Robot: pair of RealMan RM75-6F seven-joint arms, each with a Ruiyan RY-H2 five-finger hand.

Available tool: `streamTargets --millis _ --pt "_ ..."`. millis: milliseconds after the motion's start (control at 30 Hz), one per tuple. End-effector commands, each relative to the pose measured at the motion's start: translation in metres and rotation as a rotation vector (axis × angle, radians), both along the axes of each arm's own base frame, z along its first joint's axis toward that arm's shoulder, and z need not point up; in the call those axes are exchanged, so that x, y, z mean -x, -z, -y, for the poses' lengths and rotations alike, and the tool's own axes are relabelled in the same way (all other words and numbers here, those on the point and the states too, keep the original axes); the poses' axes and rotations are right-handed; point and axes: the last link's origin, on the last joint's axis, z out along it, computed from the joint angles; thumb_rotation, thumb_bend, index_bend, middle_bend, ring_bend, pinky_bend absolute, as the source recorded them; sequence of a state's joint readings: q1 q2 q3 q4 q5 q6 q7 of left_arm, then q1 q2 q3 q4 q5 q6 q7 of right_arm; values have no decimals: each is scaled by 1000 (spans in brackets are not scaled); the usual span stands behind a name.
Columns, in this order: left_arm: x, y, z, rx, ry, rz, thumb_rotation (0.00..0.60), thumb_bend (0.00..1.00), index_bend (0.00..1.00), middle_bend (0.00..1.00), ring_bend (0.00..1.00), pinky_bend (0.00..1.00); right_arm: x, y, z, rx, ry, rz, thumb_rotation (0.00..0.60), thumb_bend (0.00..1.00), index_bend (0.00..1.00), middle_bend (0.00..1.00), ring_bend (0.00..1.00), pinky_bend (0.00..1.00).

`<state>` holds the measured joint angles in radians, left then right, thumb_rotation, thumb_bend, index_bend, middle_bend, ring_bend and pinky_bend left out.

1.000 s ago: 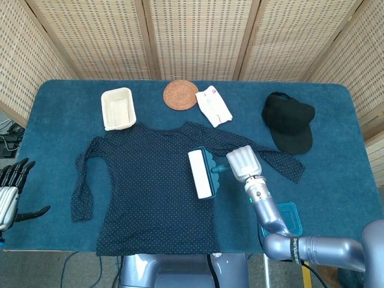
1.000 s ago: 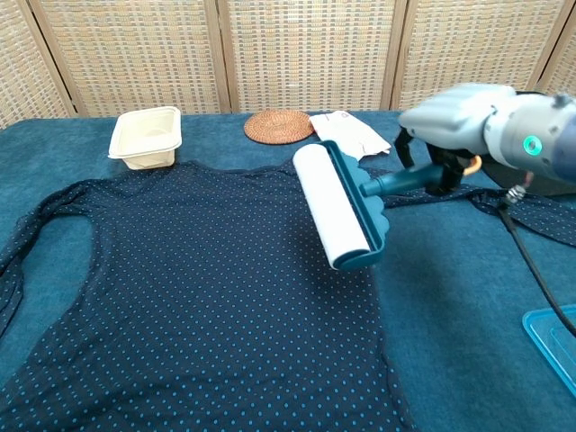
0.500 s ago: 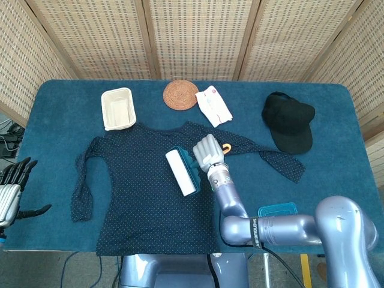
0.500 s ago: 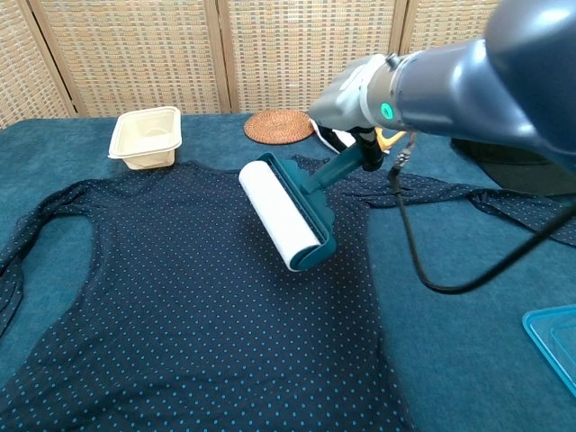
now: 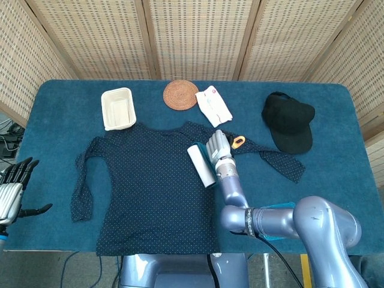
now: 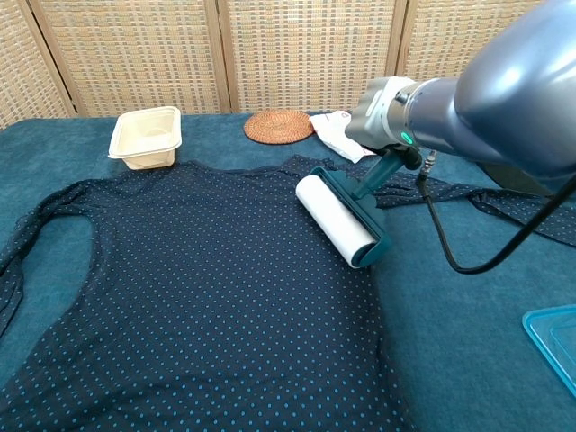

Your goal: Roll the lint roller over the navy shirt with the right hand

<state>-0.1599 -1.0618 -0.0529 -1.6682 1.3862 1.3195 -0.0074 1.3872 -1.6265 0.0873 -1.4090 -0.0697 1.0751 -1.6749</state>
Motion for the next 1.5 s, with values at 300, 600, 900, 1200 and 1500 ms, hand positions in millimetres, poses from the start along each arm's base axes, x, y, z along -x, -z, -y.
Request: streamTargets --millis 300,600,900,1200,1500 --pt "1 1 0 3 -7 -5 600 0 0 0 0 0 -29 29 -24 -40 -67 33 600 760 736 1000 1000 1000" --pt "3 7 -3 23 -14 -14 600 0 0 0 0 0 -60 60 -60 -83 -166 11 600 760 738 1000 1000 1000" --pt "4 7 -5 24 -21 -15 600 0 0 0 0 0 -79 81 -85 -141 -204 21 600 760 738 1000 1000 1000" --pt "5 9 -5 29 -25 -19 600 0 0 0 0 0 -80 82 -87 -130 -222 22 600 760 737 1000 1000 1000" --pt "3 10 -5 36 -18 -17 600 0 0 0 0 0 -19 40 -46 -6 -181 -84 600 756 731 1000 1000 1000"
